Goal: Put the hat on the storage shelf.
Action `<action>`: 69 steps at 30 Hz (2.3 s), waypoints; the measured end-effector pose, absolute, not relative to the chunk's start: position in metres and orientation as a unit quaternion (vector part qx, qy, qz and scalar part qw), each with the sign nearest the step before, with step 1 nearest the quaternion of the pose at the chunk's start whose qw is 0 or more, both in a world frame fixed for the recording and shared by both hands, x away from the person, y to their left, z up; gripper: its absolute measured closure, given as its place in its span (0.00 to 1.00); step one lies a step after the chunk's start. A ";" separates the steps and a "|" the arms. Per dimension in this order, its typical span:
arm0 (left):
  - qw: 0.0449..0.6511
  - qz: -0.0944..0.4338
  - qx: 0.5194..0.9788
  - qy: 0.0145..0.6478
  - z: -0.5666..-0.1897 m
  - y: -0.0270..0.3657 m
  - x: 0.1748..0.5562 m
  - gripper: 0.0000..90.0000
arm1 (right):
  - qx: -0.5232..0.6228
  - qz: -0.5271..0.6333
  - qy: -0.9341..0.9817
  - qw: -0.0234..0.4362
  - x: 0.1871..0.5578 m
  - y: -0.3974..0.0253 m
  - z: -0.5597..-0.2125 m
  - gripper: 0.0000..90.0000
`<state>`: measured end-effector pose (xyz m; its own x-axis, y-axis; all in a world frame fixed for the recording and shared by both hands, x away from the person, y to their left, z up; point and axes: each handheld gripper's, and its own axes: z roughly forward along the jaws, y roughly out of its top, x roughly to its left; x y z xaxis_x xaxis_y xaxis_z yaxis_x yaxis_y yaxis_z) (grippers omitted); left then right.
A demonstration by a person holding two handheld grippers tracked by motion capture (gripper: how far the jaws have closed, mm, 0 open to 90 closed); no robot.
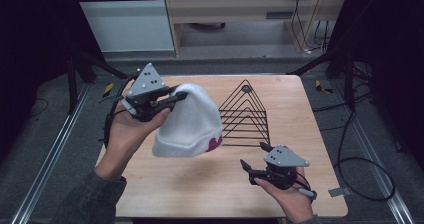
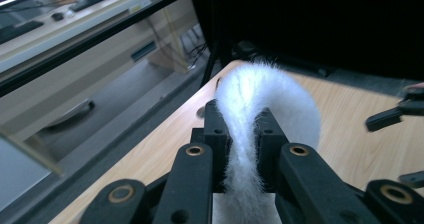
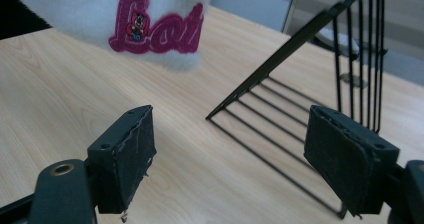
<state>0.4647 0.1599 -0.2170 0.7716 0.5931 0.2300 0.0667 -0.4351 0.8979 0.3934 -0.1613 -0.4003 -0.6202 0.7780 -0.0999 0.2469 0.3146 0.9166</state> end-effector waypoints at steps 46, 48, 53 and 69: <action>0.521 0.246 0.807 0.130 -0.189 0.112 0.481 0.90 | 0.267 0.531 0.777 0.208 0.470 -0.145 -0.342 0.52; 0.521 0.247 0.807 0.130 -0.189 0.111 0.482 0.90 | 0.268 0.529 0.781 0.197 0.472 -0.145 -0.344 0.61; 0.527 0.246 0.802 0.136 -0.189 0.111 0.484 0.90 | 0.265 0.530 0.783 0.187 0.473 -0.147 -0.347 0.80; 0.530 0.245 0.801 0.131 -0.190 0.107 0.491 0.90 | 0.269 0.552 0.765 0.194 0.474 -0.159 -0.334 0.51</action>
<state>0.4913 0.1066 -0.1898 0.8457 0.4693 0.2543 -0.0511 -0.4031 0.9137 0.4742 -0.1590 -0.3338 -0.7798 0.6260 0.0008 0.1974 0.2446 0.9493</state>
